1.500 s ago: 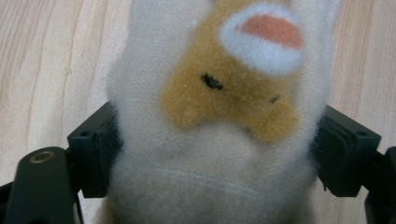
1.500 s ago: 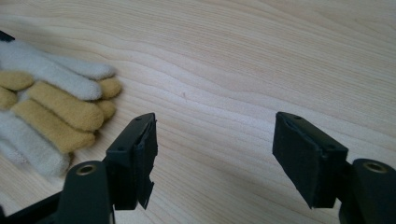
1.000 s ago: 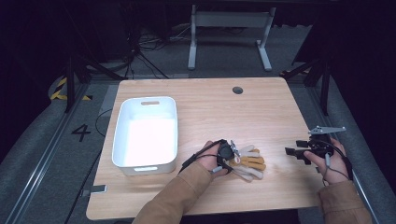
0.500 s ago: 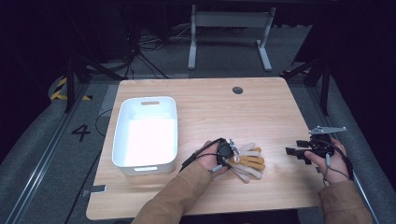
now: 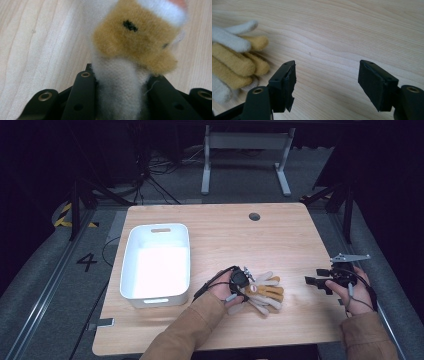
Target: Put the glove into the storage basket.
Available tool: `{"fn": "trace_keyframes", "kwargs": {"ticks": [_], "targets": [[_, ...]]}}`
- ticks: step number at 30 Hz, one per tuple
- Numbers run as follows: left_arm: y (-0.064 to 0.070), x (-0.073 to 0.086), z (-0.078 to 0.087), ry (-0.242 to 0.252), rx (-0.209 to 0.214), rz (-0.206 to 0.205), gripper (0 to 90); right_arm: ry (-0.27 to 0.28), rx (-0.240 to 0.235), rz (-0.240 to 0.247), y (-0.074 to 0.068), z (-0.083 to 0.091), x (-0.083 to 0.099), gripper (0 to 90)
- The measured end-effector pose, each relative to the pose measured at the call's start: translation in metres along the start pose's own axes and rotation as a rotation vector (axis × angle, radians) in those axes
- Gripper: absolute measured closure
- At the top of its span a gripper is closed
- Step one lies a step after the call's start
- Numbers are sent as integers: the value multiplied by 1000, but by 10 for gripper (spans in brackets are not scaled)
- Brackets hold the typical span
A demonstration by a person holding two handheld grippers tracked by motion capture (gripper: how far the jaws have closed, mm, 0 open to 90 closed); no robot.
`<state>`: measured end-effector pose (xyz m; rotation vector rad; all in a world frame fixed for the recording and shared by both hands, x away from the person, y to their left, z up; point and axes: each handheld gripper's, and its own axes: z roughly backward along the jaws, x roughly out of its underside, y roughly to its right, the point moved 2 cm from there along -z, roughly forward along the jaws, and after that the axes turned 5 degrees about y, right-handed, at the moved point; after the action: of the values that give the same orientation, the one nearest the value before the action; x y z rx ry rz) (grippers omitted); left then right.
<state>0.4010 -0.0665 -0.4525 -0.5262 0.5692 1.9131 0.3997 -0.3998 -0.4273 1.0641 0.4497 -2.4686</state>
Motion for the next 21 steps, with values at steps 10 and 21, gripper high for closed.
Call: {"fn": "trace_keyframes", "kwargs": {"ticks": [10,21], "targets": [[1,-5,22,83,-2,39,728,21,-41,3,-2,-8,-7,288],[0,-14,46,167,-43,52,726,43,-13,33,-1,-22,-13,425]]}}
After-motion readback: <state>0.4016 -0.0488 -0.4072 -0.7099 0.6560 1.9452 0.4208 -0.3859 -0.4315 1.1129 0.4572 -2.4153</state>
